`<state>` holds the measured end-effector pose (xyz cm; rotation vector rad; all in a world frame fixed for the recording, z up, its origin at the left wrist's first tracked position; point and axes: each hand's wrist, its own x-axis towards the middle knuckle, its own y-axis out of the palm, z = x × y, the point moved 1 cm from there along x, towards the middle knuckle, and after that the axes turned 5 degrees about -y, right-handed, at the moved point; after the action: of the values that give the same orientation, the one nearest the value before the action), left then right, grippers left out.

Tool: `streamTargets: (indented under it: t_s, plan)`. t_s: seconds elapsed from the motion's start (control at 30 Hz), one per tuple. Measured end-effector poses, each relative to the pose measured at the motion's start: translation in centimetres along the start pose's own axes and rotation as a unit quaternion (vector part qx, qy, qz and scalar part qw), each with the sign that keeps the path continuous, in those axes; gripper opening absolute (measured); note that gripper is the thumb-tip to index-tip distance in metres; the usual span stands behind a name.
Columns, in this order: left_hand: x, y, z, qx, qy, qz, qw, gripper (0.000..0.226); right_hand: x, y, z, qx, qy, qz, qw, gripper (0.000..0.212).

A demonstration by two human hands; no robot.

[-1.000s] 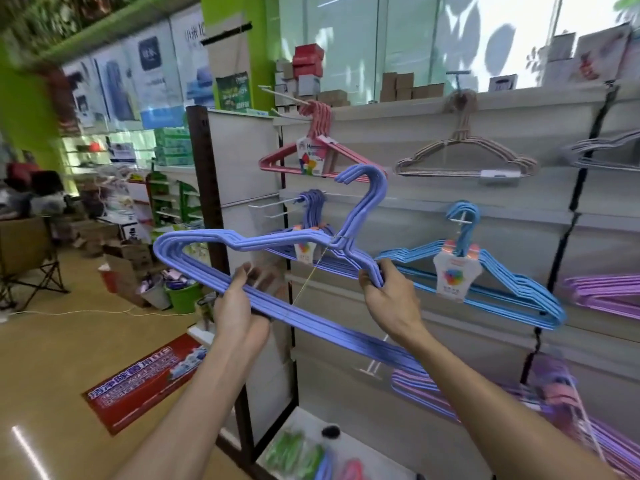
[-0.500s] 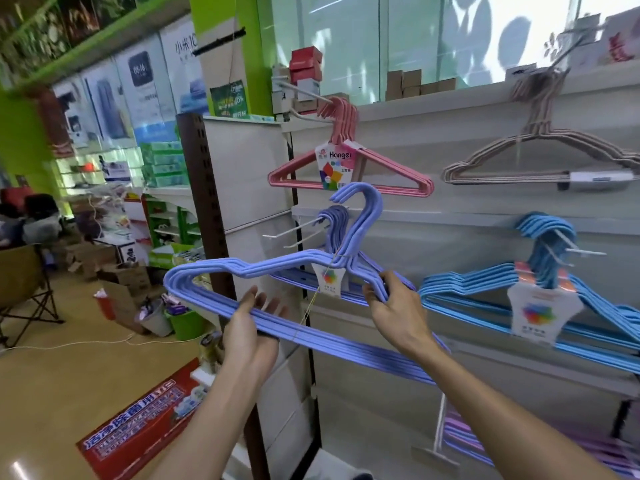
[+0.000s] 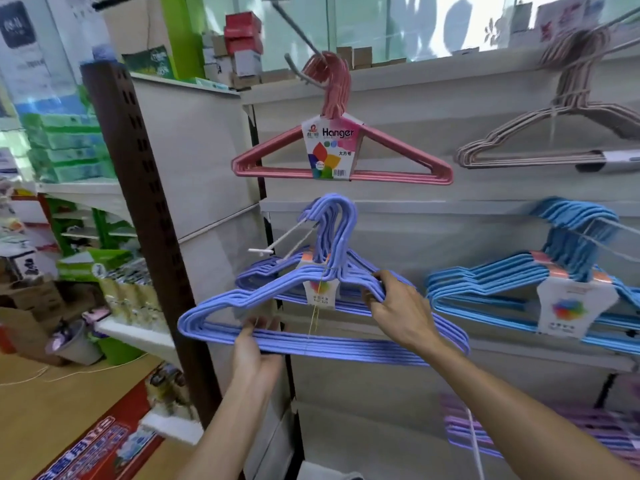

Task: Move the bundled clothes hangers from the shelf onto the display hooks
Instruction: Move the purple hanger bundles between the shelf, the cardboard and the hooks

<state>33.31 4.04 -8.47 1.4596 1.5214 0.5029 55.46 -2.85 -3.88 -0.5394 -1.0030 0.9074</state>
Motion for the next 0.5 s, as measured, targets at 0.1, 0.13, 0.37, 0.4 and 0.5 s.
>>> streamTargets:
  t_s: [0.1, 0.13, 0.37, 0.4, 0.5]
  plan:
    - [3.2, 0.0, -0.8, 0.006, -0.025, 0.008, 1.0, 0.027, 1.7, 1.3, 0.5, -0.006, 0.011, -0.001, 1.0, 0.036]
    - [4.0, 0.0, -1.1, 0.012, -0.033, 0.007, 0.999, 0.028, 2.2, 1.7, 0.7, -0.015, 0.015, 0.0, 1.0, 0.039]
    - [9.2, -0.1, -2.4, 0.031, -0.096, 0.0, 0.995, 0.023, 5.0, 4.2, 1.6, -0.071, 0.019, 0.0, 0.997, 0.046]
    - [9.9, -0.2, -2.4, 0.038, -0.108, -0.001, 0.993, 0.019, 5.3, 4.6, 1.5, -0.076, 0.019, -0.001, 0.997, 0.046]
    - [11.6, -0.2, -2.1, 0.048, -0.133, -0.019, 0.99, 0.018, 5.9, 5.6, 1.1, -0.083, 0.025, -0.004, 0.996, 0.043]
